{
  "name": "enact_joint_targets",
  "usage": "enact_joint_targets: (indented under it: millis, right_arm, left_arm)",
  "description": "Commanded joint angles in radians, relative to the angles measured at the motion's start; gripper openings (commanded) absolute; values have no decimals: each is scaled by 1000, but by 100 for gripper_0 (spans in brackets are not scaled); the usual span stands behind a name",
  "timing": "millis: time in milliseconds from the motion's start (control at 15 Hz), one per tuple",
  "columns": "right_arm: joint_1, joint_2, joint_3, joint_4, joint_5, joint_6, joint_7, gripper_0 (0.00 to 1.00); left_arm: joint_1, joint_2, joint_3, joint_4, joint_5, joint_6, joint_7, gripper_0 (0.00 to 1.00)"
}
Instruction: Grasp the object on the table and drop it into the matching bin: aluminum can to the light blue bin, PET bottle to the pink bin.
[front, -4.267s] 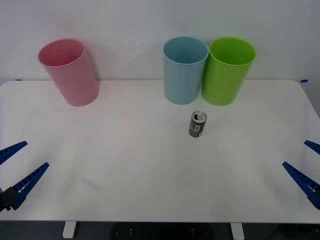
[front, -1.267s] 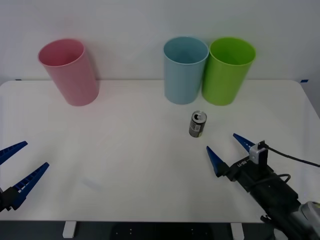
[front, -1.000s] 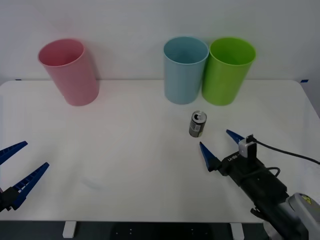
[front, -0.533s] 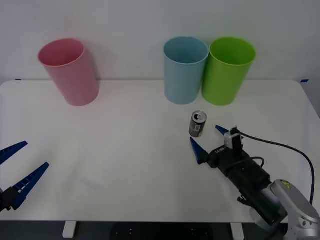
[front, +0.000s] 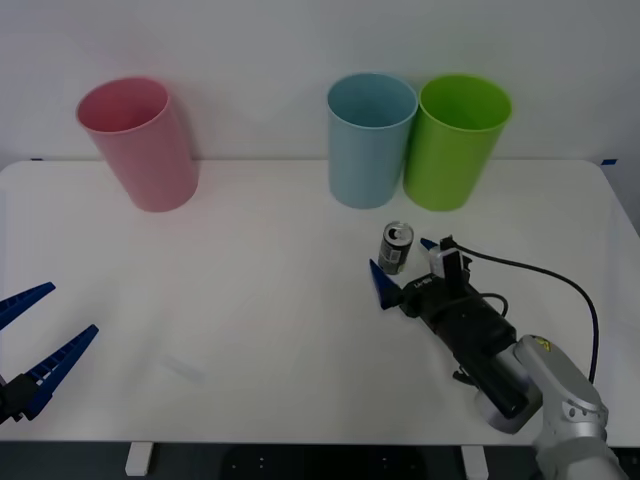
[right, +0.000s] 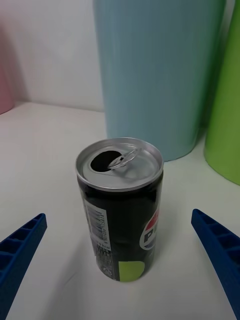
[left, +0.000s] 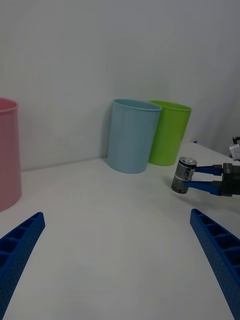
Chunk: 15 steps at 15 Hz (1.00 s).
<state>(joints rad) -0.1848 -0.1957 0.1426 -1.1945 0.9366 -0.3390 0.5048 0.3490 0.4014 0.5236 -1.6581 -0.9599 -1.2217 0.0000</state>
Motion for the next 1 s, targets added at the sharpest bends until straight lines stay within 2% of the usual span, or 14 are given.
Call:
enact_joint_targets:
  millis: [67,667,1000]
  right_arm:
    - [-51,22,0,67,2,14,8,100]
    - [-144,53,-9,171,16,54,18,100]
    - [-145,53,-11,174,16,54,21,100]
  left_arm:
    - [0,0,0,0,0,0,0,100]
    - [0,0,0,0,0,0,0,100]
    - [0,0,0,0,0,0,0,100]
